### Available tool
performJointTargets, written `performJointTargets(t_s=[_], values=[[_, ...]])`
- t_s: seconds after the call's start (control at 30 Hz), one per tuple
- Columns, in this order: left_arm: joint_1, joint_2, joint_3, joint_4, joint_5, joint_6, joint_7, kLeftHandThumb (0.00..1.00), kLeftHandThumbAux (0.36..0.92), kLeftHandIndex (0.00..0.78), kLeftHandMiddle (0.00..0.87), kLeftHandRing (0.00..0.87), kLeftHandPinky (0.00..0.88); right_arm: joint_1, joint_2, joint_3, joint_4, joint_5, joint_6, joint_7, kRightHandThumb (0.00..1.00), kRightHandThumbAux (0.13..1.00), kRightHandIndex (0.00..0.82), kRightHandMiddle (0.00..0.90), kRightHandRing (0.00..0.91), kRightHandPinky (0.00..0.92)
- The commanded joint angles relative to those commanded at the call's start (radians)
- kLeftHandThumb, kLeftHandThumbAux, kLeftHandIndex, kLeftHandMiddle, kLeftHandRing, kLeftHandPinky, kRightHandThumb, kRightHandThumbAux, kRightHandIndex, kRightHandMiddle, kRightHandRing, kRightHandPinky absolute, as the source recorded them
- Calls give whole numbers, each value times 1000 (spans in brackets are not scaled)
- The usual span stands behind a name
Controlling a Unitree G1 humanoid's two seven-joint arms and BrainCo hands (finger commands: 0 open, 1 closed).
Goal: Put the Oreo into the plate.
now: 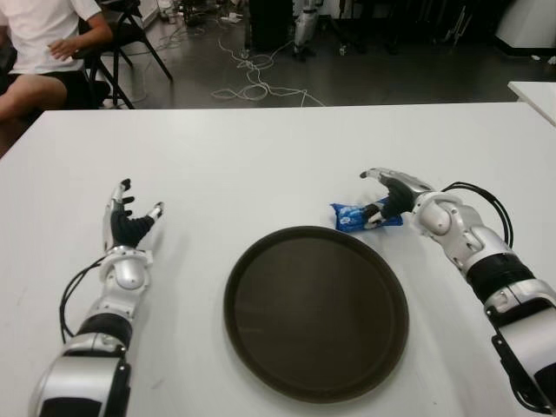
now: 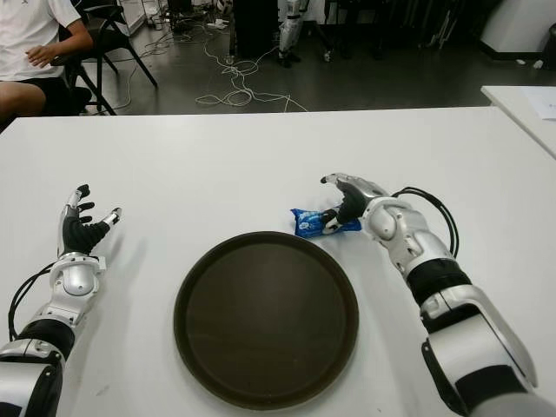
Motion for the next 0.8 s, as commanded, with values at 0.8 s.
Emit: performJointTargets(t_s=[0.8], values=[[1,3,-4,-1,5,0,6,205,707,74,137,160,186,5,-25,23,-98,1,11,158,0,800,72,104,93,56]])
